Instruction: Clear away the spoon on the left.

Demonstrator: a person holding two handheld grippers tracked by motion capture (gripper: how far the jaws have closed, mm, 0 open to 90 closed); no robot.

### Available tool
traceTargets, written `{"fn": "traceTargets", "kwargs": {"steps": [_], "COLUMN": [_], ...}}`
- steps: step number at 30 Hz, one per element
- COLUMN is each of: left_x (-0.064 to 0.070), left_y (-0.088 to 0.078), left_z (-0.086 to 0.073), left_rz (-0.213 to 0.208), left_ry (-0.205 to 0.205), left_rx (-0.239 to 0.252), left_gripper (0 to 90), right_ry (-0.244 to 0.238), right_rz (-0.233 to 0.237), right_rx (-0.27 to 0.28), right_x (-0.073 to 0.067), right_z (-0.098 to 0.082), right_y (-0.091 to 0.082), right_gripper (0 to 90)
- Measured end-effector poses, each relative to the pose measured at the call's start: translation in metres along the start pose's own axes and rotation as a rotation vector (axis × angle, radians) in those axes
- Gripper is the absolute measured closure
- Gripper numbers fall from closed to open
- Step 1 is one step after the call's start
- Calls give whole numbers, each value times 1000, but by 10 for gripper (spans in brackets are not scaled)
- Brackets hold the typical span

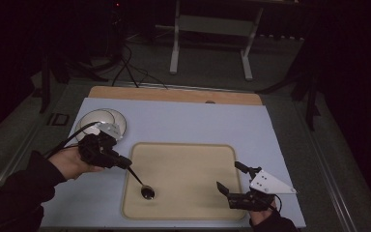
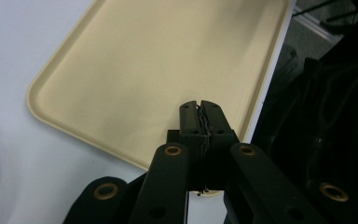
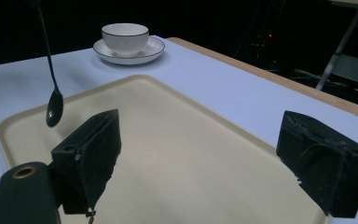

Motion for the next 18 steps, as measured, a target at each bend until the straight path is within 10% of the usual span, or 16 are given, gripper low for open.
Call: {"fn": "traceTargets", "kwargs": {"steps": [18], "left_x": [-8], "left_y": [28], "left_z": [12], "left_rz": [-51], "left_ry": [9], "left_rx": [-57], "left_gripper": [892], "right_ry": [1], "right_rz": [4], "right_rx": [-1], "right_x": [0], "right_z": [0], "right_y": [0], "right_gripper": [139]}}
Point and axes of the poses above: each handheld gripper's, and its own axes: y roughly forward along the jaws, z roughly out of its top, x roughly to its right, the point moved 3 cm from there along y, roughly forward along the jaws, and after that the axes turned 7 degrees about -x, right-handed, at the moved point
